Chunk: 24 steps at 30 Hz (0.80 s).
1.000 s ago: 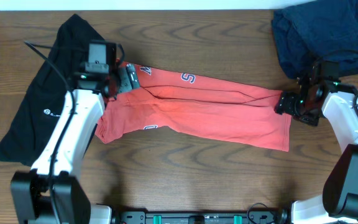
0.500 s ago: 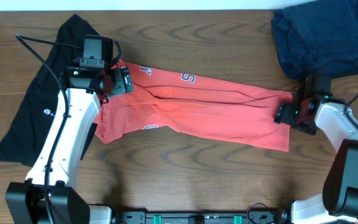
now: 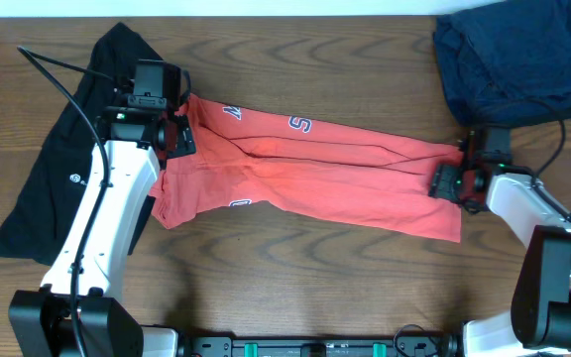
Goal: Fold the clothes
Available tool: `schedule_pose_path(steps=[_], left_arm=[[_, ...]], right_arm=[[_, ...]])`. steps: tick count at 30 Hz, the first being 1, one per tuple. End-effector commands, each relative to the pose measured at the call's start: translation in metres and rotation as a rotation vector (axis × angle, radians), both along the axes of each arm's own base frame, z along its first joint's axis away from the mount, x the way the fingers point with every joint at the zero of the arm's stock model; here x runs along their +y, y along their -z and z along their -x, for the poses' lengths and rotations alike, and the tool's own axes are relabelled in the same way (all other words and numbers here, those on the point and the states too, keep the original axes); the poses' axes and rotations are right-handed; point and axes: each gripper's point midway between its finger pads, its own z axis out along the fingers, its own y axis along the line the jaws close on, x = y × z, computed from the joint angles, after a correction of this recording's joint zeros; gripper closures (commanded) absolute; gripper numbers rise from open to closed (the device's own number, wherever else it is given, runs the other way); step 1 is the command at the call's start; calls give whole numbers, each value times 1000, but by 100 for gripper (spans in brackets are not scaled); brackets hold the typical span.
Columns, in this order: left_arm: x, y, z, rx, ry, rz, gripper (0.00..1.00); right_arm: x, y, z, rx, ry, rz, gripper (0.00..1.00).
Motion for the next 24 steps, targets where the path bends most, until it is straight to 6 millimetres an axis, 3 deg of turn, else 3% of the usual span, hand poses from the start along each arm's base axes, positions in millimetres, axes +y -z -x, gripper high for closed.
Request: schedule_pose_path(steps=[1,4,7,11,16,24], left_arm=[[13,-3,2,7,-25,-33,2],[17,-2,5,19,-35,-35,2],[17,-1,8,31,-35,-36,2],[17,-1,8,32,-35,-36,2],[17,-1,8,31,-35,-35,2],[16,-17,4,11,-35,-32,2]], right_arm=[[28,25,23,101,22,-85,33],[30,30,27,126,67,-84,39],[24,33,31,143,98,-69,78],[13,33,33,148,134,-54,99],[-11,22,39,175,169,-70,99],[-63,-36,35,145,197,-94,99]])
